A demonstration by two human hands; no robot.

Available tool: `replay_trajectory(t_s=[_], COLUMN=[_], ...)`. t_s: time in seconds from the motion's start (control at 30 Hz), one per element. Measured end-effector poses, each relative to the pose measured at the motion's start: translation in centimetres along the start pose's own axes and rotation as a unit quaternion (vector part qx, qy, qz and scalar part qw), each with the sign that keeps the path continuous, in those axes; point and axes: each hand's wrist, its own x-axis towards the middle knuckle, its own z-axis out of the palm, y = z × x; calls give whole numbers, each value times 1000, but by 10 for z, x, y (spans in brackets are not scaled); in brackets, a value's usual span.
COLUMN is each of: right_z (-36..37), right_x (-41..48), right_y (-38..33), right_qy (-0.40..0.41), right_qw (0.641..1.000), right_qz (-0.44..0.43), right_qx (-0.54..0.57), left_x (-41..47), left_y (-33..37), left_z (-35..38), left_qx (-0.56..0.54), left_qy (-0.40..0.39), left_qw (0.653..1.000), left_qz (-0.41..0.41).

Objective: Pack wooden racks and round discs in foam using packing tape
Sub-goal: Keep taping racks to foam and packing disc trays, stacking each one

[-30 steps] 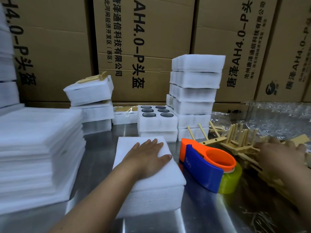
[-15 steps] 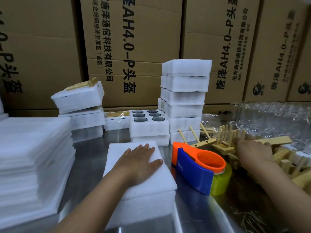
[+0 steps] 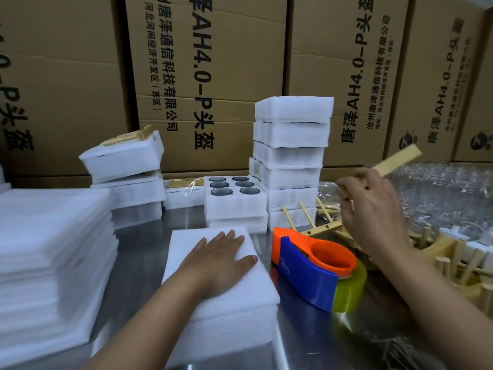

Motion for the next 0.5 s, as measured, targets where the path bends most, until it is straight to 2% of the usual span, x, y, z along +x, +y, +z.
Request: replay_trajectory(t_s=[0.07, 0.2, 0.27, 0.4, 0.5], right_z=[-3, 5, 14, 32, 34], right_x=[-3, -16, -24, -35, -40], right_y=[-24, -74, -91, -104, -103], right_qy=[48, 47, 42, 96, 104], right_qw=[989, 943, 925, 899, 872], right_qz=[-54, -33, -30, -31, -12], right_qx=[130, 328, 376, 426, 478], left_x=[0, 1, 1, 2, 2], left_y=[0, 1, 2, 0, -1], left_z=[0, -1, 0, -1, -1], left_qx=[0, 9, 12, 7, -8], left_qy=[-3, -2, 0, -4, -2], left_qw=[1000, 1000, 1000, 1000, 1000], left_qz=[0, 0, 2, 6, 8])
